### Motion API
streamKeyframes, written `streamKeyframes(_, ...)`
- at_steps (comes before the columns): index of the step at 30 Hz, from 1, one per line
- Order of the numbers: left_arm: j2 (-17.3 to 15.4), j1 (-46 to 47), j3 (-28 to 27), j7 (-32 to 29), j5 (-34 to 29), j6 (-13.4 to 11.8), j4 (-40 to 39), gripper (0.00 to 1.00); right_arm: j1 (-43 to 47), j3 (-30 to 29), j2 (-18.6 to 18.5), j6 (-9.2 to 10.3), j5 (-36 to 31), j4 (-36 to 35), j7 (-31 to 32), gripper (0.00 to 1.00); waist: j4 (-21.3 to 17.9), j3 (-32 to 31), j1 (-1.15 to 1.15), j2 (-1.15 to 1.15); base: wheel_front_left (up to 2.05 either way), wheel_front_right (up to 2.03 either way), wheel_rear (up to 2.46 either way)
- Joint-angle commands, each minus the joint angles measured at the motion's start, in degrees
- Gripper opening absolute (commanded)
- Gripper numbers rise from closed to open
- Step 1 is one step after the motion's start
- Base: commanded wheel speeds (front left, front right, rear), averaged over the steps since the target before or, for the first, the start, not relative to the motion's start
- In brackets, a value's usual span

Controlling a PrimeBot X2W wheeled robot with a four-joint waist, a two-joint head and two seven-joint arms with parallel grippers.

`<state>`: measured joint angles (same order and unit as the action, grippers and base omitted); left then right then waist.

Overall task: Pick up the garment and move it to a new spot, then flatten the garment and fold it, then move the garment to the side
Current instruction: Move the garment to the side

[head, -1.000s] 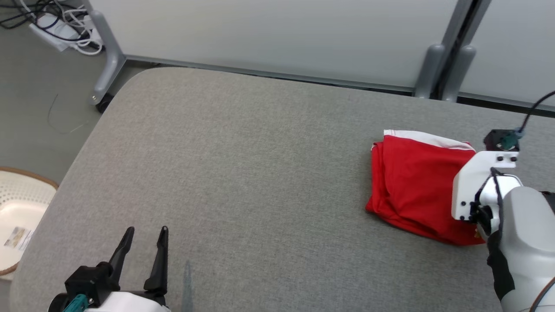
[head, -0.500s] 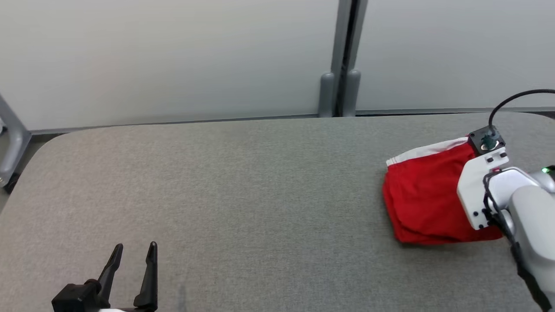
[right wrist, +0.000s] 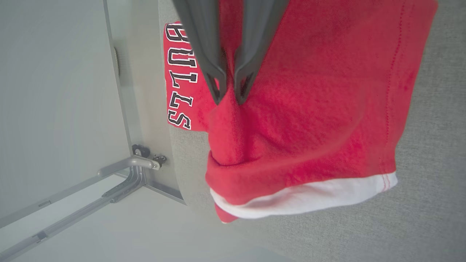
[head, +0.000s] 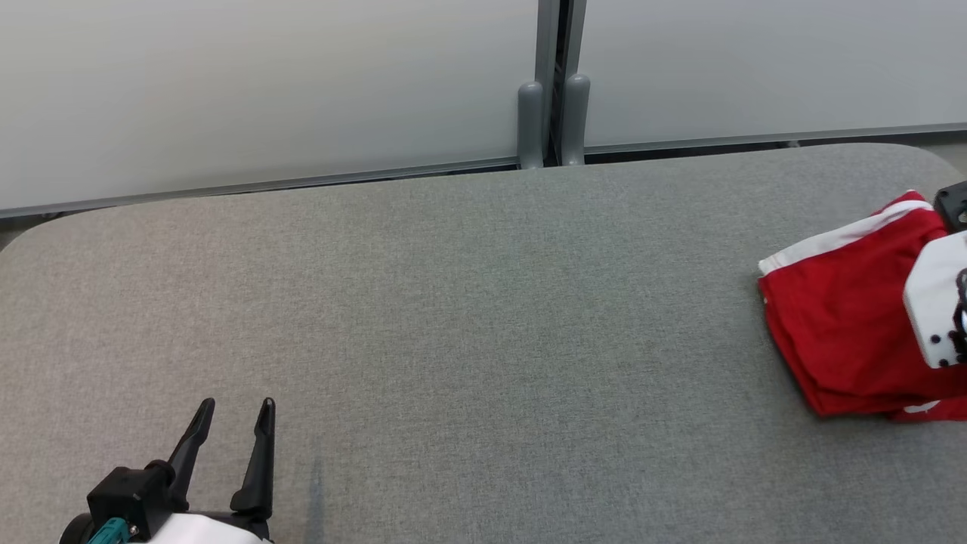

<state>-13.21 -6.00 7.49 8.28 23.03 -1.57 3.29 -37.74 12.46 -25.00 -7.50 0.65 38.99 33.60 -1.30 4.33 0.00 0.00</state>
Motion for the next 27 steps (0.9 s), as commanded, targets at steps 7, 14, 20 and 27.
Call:
streamKeyframes(7, -1.26, 2.45, 0.68, -0.63, -0.72, 0.59, -0.59, 1.00, 0.59, -10.83, -3.33, 0.01, -3.61, 2.07, -0.46, 0.00, 2.81, 2.98, 0.00, 0.00, 0.00, 0.00, 0.00)
streamKeyframes(14, -2.17, 3.35, 1.26, -1.51, -0.78, 1.10, -1.16, 1.00, 3.78, -17.69, -5.77, 0.02, -8.12, 3.52, -0.57, 0.00, 4.62, 5.25, 0.00, 0.00, 0.00, 0.00, 0.00)
streamKeyframes(20, -3.04, 4.71, 1.88, -2.15, -1.20, 1.53, -2.04, 1.00, 4.02, -19.16, -7.31, 0.01, -11.83, 4.48, -4.03, 0.00, 5.34, 7.63, 0.00, 0.00, 0.00, 0.00, 0.00)
streamKeyframes(27, -3.19, 6.65, 2.84, -1.62, -1.68, 1.85, -2.19, 1.00, 3.15, -21.92, -8.51, 0.02, -16.35, 5.31, -8.52, 0.00, 6.00, 9.64, 0.00, 0.00, 0.00, 0.00, 0.00)
